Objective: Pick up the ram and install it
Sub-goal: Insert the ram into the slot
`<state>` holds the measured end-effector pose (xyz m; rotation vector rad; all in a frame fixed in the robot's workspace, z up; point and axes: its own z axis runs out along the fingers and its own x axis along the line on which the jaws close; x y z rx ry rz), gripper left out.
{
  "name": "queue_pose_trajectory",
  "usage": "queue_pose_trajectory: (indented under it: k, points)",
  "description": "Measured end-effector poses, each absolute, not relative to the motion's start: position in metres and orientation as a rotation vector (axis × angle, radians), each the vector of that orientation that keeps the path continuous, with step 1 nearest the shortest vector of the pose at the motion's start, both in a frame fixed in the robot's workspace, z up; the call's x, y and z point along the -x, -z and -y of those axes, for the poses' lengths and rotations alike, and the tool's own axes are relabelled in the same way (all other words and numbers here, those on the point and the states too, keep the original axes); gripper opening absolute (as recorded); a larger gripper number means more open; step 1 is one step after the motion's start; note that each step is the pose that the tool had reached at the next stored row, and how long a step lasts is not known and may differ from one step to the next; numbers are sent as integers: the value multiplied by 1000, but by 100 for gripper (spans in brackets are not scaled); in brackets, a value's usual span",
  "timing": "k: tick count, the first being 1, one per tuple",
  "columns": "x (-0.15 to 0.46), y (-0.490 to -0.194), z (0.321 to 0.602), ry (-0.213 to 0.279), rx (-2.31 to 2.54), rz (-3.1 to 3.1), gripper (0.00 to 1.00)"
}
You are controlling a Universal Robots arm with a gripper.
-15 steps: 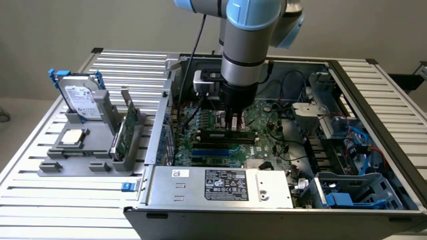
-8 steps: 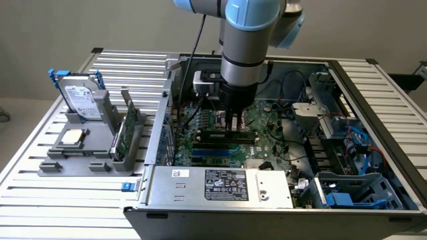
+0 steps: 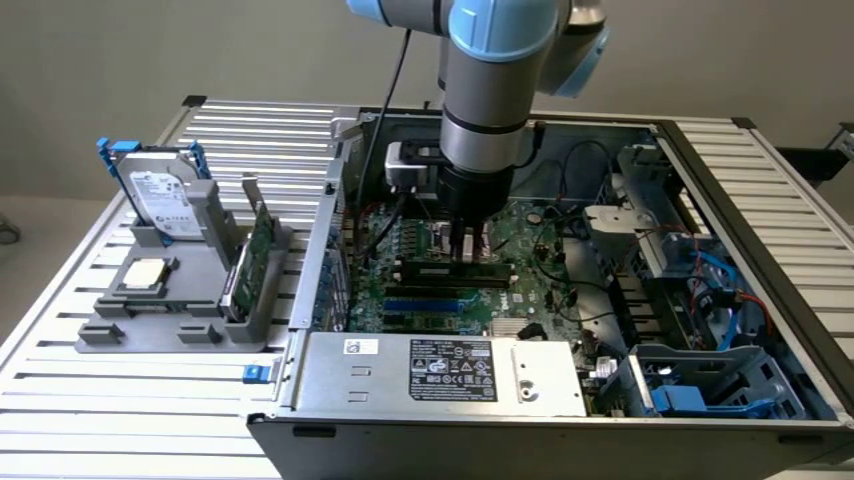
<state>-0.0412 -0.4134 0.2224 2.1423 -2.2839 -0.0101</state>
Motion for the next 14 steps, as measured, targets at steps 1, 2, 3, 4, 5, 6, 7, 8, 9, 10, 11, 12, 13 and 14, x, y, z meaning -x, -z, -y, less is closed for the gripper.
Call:
queue_pose_trajectory:
  k: [1, 2, 3, 4, 5, 6, 7, 8, 9, 10, 11, 12, 13, 14]
  points:
    - [41, -222, 413, 10, -2142, 2284, 15]
    - [42, -222, 413, 10, -2143, 2284, 15]
    - [42, -222, 413, 10, -2143, 2284, 15]
    - [42, -222, 413, 9, -2143, 2284, 15]
    - [42, -222, 413, 9, -2143, 2284, 15]
    - [42, -222, 413, 9, -2143, 2285, 15]
    - [42, -221, 413, 9, -2143, 2285, 15]
    - [42, -221, 413, 8, -2143, 2285, 15]
    - [42, -221, 413, 8, -2144, 2285, 15]
    - [42, -221, 413, 7, -2144, 2285, 15]
    - [42, -221, 413, 7, -2144, 2285, 15]
    - [42, -221, 413, 7, -2144, 2285, 15]
    - [42, -221, 413, 7, -2144, 2285, 15]
    - [42, -221, 413, 6, -2144, 2285, 15]
